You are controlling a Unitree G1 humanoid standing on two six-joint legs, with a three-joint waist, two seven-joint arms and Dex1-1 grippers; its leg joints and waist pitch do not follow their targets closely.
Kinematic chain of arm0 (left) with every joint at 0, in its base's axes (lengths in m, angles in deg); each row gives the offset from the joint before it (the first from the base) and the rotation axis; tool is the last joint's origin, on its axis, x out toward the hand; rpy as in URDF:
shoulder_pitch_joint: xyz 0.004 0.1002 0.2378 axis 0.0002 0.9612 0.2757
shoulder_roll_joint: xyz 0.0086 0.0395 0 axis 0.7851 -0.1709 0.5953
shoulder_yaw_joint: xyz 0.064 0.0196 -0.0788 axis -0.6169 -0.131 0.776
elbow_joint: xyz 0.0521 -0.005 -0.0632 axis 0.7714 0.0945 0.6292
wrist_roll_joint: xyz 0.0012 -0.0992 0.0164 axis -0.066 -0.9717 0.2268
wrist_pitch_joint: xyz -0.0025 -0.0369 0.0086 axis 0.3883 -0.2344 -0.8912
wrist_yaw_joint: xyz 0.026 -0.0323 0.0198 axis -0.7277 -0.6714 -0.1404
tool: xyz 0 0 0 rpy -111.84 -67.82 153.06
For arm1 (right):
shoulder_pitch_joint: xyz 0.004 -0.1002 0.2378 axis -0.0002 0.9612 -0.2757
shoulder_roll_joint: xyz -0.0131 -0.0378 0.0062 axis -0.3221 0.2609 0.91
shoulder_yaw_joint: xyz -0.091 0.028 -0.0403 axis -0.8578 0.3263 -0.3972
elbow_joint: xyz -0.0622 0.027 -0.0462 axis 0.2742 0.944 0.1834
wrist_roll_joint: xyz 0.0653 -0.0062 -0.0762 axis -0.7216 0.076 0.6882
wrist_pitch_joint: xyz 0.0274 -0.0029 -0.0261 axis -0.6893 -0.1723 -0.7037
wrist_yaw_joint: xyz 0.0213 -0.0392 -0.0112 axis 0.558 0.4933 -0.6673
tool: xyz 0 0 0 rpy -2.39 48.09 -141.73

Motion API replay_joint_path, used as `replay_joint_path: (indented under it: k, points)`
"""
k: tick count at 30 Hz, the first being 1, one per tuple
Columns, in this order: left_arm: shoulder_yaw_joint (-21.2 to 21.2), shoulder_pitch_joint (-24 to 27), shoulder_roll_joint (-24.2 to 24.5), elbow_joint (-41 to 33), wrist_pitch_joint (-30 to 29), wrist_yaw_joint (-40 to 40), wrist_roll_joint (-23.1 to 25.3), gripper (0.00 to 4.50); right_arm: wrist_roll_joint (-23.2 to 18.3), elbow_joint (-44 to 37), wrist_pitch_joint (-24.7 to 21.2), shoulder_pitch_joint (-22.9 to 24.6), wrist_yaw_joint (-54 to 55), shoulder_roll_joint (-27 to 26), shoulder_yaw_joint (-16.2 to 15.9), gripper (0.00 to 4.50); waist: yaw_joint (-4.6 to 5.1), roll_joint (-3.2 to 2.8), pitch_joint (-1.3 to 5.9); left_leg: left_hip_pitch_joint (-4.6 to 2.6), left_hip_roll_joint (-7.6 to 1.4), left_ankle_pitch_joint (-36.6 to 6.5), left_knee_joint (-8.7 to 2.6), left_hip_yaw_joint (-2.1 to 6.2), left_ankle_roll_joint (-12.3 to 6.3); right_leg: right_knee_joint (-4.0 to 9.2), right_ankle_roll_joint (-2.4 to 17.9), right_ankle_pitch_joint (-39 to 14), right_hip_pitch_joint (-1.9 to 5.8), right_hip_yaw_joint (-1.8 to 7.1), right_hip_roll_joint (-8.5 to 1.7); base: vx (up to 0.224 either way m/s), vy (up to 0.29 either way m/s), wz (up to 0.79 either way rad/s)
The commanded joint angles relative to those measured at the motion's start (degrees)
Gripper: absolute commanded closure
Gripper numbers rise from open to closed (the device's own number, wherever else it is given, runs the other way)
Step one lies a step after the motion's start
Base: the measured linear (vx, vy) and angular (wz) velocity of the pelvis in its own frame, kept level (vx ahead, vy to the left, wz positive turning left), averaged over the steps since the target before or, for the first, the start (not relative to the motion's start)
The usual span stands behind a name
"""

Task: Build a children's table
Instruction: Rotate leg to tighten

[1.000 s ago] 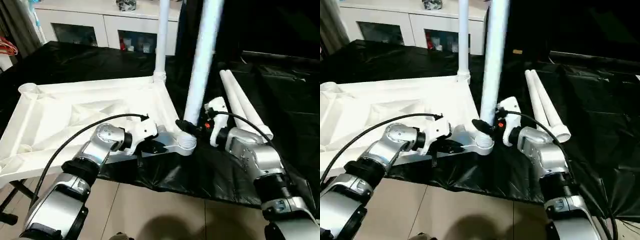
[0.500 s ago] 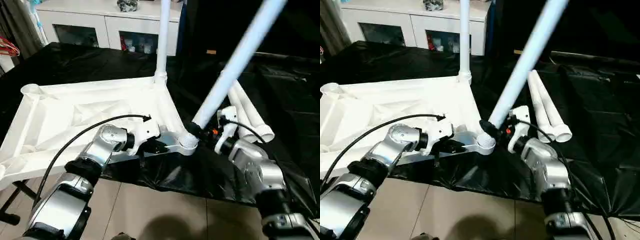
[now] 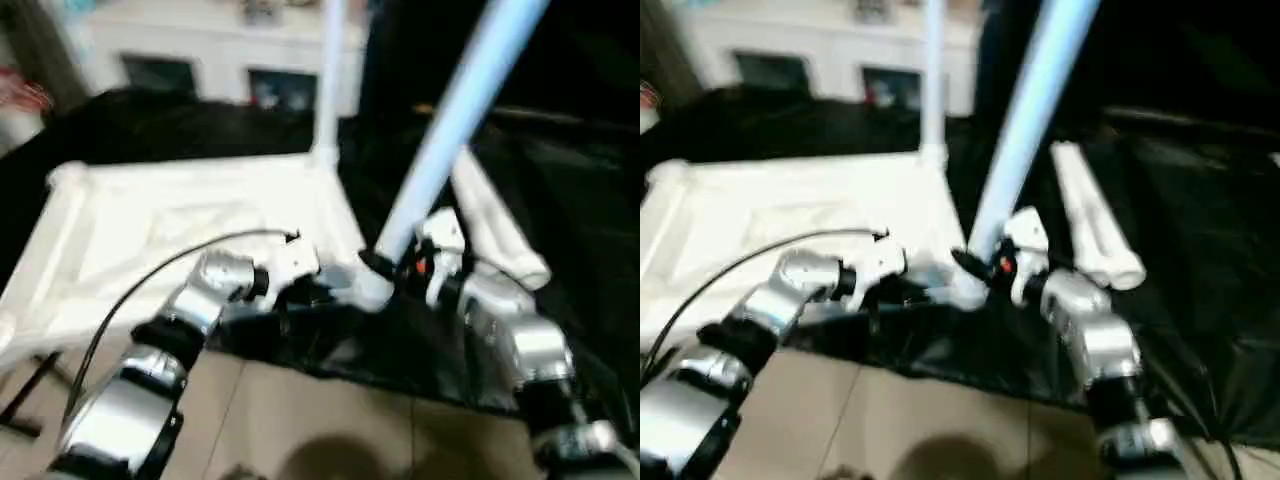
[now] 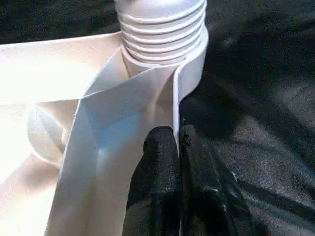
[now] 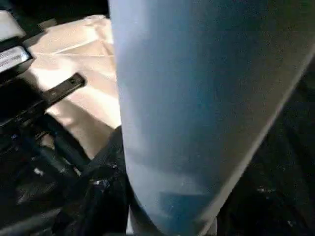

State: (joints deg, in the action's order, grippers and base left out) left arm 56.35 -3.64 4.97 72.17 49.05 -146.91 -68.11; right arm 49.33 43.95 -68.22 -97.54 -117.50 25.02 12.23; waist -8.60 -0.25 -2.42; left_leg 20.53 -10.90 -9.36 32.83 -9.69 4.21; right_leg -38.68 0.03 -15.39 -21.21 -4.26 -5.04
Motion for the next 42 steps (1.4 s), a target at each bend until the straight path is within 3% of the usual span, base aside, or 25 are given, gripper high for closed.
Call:
replay_joint_path:
  k: [1,2,3,5,7,10,12,17,22,26,27,30,34,38,40,42]
  points:
    - [-0.6,-0.5,1.3,0.1,-0.8,-0.3,1.5,4.50,2.3,4.5,-1.4,1.2,-2.2,-0.1,-3.5,2.62,0.13,0.60,2.91,1.30,-1.70,-3.2,-2.83,0.82,-1.68,6.40,7.6,-3.0,1.72,3.09,-3.36,0.089,-0.054,-0.16]
    - [-0.8,-0.6,1.5,-0.3,-0.9,-1.0,1.5,4.50,2.4,5.4,-1.2,0.6,-2.8,-0.1,-3.8,2.62,0.24,0.50,3.00,1.18,-1.63,-4.7,-2.94,0.78,-1.09,6.41,8.2,-1.6,1.92,2.98,-3.22,0.000,0.000,0.00]
    - [-1.0,-0.7,1.8,-0.8,-0.9,-2.1,1.4,4.50,2.5,6.5,-1.1,-0.2,-3.7,-0.1,-4.1,2.62,0.46,0.30,3.15,0.53,-1.98,-8.3,-3.12,0.73,-0.58,6.59,9.5,-1.8,1.87,3.01,-3.46,0.000,0.000,0.00]
    - [-1.4,-0.8,2.3,-1.8,-0.9,-4.0,1.3,4.50,2.8,8.3,-0.7,-1.3,-5.5,0.0,-4.8,2.62,0.85,0.43,3.08,0.51,-2.13,-10.6,-3.43,0.65,-0.35,6.90,10.5,-4.0,2.15,2.86,-3.40,0.000,0.000,0.00]
    - [-1.8,-0.9,2.8,-3.1,-1.2,-6.1,1.1,4.50,3.3,9.7,-0.4,-2.1,-7.6,0.4,-5.6,2.62,0.94,0.31,3.03,0.16,-2.45,-12.7,-3.69,0.63,-0.15,7.20,10.6,-6.2,1.95,2.98,-3.57,0.000,0.000,0.00]
    - [-2.6,-0.9,4.1,-5.2,-1.4,-9.3,1.0,4.50,3.7,11.0,0.3,-2.8,-11.0,1.2,-6.9,2.62,1.39,0.69,3.32,-0.02,-2.73,-12.3,-3.93,0.65,-0.34,6.88,11.8,-1.8,2.21,2.94,-3.45,0.000,0.000,0.00]
    - [-2.8,-0.9,5.1,-6.9,-1.6,-11.8,0.6,4.50,3.7,11.1,0.6,-2.9,-13.7,1.9,-7.5,2.62,1.60,0.54,3.30,-0.07,-2.71,-12.0,-3.78,0.46,-0.86,6.74,12.6,0.7,2.15,3.03,-3.50,0.000,0.000,0.00]
    - [-3.6,-0.9,6.9,-9.0,-1.5,-15.9,0.3,4.50,3.6,11.2,1.3,-2.9,-18.4,3.1,-8.7,2.62,1.57,0.90,3.28,-0.09,-2.77,-11.0,-3.76,0.35,-1.40,6.55,13.4,2.4,2.32,2.96,-3.50,0.000,0.000,0.00]
    - [-2.7,-2.2,6.7,-7.6,-1.6,-13.2,0.8,4.50,4.0,12.8,2.3,-3.3,-18.4,2.4,-8.3,2.62,1.54,1.15,3.22,-0.16,-2.76,-11.0,-3.76,0.28,-1.23,6.58,13.8,2.4,2.32,3.01,-3.58,0.000,0.000,0.00]
    - [-1.0,-4.0,4.8,-4.8,-3.1,-3.9,2.2,4.50,3.9,16.4,3.7,-5.1,-9.3,-0.9,-4.4,2.62,1.79,1.16,2.67,-0.54,-2.80,-15.2,-4.22,0.28,0.32,7.48,12.7,-6.6,1.72,3.26,-3.91,0.000,0.000,0.00]
    - [-0.7,-4.2,4.5,-4.5,-3.5,-2.9,2.2,4.50,3.8,16.9,3.8,-5.3,-8.0,-1.3,-3.9,2.62,1.78,1.17,2.51,-0.90,-2.76,-17.5,-4.38,0.47,1.23,7.98,11.9,-12.0,1.65,3.26,-4.10,0.000,0.000,0.00]
    - [1.0,-5.4,2.8,-3.8,-5.5,1.7,1.9,4.50,3.8,20.3,4.4,-7.1,-1.1,-3.0,-1.1,2.62,1.89,1.23,2.56,-0.94,-2.92,-17.8,-4.58,0.67,2.06,8.23,10.8,-15.3,1.51,3.42,-4.21,0.000,0.000,0.00]
    - [2.0,-7.8,-0.1,-3.0,-9.4,8.5,2.4,4.50,3.5,25.6,4.4,-10.2,9.8,-5.5,2.4,2.62,2.22,1.35,2.88,-0.62,-2.87,-15.0,-4.52,0.62,1.86,7.63,11.9,-8.5,1.84,3.36,-3.93,0.000,0.000,0.00]
    - [3.3,-10.7,-5.2,-1.3,-13.6,17.6,2.7,4.50,3.3,32.8,5.5,-14.5,21.8,-8.6,5.5,2.62,2.33,1.21,3.69,-0.14,-2.48,-6.9,-3.53,0.29,0.91,6.06,14.3,6.6,2.15,3.33,-3.48,0.000,0.000,0.00]
    - [3.7,-11.6,-8.1,-0.5,-15.2,22.1,2.7,4.50,3.3,35.3,6.3,-16.2,25.7,-10.2,6.4,2.62,2.24,1.32,3.88,0.19,-2.18,-2.8,-3.05,0.17,-0.88,5.42,15.0,14.8,2.32,3.19,-3.15,0.000,0.000,0.00]
    - [3.5,-11.8,-9.1,0.0,-15.3,23.4,3.0,4.50,3.6,36.2,6.6,-16.7,26.5,-11.0,6.4,2.62,2.09,1.48,4.01,0.46,-1.99,-1.0,-2.71,0.12,-3.34,5.13,15.6,19.3,2.75,3.03,-3.20,0.000,0.000,0.00]
